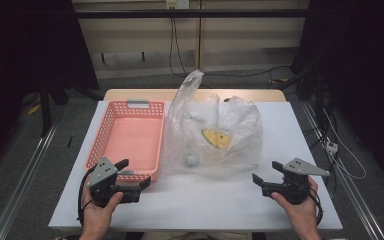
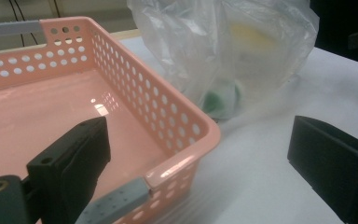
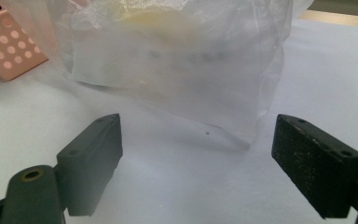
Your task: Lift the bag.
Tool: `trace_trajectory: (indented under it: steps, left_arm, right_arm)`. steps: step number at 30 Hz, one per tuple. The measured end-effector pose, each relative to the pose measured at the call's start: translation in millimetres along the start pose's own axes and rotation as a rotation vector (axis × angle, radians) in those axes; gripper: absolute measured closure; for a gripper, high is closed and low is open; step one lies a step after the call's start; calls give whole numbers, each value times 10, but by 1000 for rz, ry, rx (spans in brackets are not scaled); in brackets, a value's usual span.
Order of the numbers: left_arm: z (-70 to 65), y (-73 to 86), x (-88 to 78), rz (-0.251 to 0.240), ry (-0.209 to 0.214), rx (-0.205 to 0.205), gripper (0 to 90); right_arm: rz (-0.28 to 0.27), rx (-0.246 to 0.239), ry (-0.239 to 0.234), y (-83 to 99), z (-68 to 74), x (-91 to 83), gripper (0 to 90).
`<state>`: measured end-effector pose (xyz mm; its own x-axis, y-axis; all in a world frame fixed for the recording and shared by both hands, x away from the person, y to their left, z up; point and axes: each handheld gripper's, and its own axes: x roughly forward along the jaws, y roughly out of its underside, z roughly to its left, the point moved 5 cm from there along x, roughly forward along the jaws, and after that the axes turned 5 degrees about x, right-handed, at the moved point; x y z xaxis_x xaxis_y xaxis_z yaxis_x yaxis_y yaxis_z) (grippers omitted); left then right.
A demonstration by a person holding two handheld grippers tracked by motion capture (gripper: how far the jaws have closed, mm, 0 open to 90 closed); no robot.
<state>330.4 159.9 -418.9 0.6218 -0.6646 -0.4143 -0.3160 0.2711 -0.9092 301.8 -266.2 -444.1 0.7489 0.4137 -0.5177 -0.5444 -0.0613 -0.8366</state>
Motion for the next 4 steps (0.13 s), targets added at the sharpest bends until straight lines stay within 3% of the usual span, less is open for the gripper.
trace_trajectory:
  steps: [4]
  left_arm:
    - [22,15,-4,2,-6,0,56]
  right_arm:
    - [9,2,-3,14,-5,24,160]
